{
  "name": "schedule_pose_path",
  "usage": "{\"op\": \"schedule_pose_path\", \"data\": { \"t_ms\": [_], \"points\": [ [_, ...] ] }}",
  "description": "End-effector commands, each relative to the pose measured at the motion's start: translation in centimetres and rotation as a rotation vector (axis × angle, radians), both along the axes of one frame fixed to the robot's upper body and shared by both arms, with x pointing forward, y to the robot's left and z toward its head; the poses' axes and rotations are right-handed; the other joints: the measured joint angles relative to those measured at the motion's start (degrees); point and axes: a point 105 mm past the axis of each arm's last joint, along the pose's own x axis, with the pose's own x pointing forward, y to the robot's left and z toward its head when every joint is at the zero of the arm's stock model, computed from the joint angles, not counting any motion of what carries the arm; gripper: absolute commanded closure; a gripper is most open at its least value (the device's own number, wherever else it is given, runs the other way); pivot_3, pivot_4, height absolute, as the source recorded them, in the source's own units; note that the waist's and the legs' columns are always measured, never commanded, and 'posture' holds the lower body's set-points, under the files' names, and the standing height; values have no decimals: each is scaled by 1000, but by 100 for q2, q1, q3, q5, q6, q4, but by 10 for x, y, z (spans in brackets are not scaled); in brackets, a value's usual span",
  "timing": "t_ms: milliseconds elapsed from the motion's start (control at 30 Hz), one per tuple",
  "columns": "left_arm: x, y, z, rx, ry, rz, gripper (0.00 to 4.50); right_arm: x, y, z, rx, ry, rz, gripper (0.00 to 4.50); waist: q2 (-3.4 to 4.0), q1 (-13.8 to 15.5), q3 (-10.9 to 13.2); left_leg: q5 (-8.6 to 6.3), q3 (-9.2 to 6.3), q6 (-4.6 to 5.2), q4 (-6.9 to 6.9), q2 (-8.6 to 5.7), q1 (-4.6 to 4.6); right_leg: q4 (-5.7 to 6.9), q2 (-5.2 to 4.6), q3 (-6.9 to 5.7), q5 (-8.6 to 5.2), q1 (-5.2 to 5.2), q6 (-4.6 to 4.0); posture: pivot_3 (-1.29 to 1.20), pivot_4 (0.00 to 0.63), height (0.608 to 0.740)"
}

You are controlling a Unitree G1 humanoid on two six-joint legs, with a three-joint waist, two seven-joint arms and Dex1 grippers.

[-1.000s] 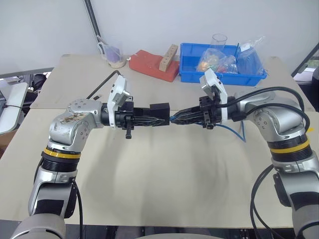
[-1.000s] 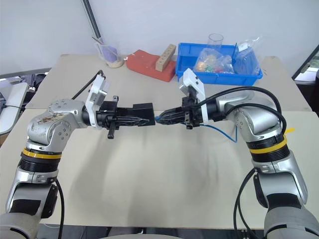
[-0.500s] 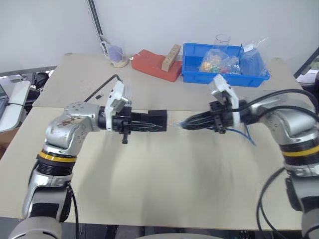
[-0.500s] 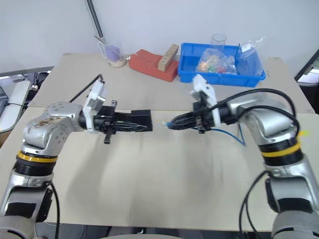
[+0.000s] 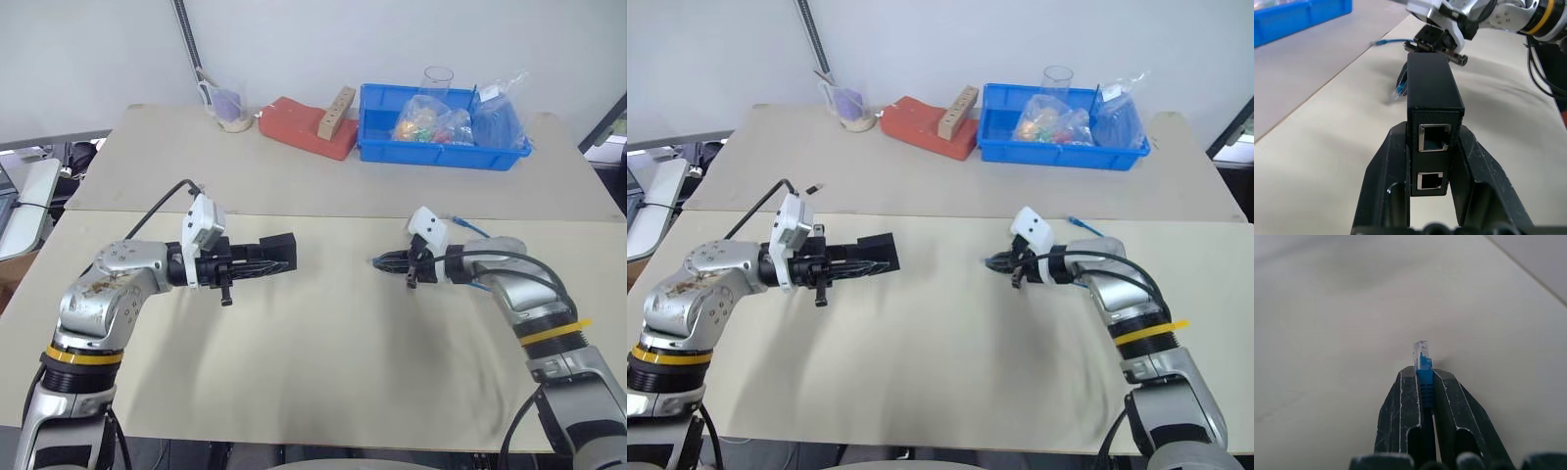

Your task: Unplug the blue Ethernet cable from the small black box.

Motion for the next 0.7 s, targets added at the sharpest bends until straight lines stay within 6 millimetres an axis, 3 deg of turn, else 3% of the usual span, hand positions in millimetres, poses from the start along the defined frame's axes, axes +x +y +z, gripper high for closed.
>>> {"op": "schedule_pose_path", "data": {
  "t_ms": [33, 200, 367, 433, 567, 700],
  "points": [
    [-3, -2, 14, -22, -80, 9, 3932, -1, 3, 5, 3, -43, 33, 3510, 0, 1, 0, 0, 0, 0, 0, 0, 2, 0, 0, 0, 0, 3, 0, 0, 150, 740],
    [1, 3, 13, -28, -89, 57, 3932, -8, 5, 14, 18, -62, 64, 1814, 0, -4, 0, 0, -1, 0, -2, 1, 5, 0, 8, -2, 0, 4, 0, 0, 150, 740],
    [18, 21, 11, -53, -130, 228, 3932, -24, 18, 57, 112, -116, 117, 34, 3, -38, 1, 0, -2, 0, -5, 4, 5, 1, 9, -1, 0, 3, 0, 0, 150, 740],
    [25, 30, 9, -61, -150, 305, 3932, -31, 25, 71, 161, -120, 124, 12, 3, -41, 1, 0, -5, 0, -6, 5, 6, 3, 9, -2, 0, 5, 0, 0, 150, 740],
    [45, 66, -11, -93, -202, 620, 3932, -59, 59, 115, 325, -181, 207, 12, 8, -49, -2, 0, -11, 0, -11, 7, 10, 4, 4, -4, 0, 9, 0, 0, 150, 740],
    [57, 83, -29, -115, -231, 802, 3932, -69, 68, 116, 344, -193, 205, 12, 0, 3, -2, 0, -24, 0, -9, 5, 6, 3, 2, -13, 0, 10, 0, 0, 150, 740]
  ]
}}
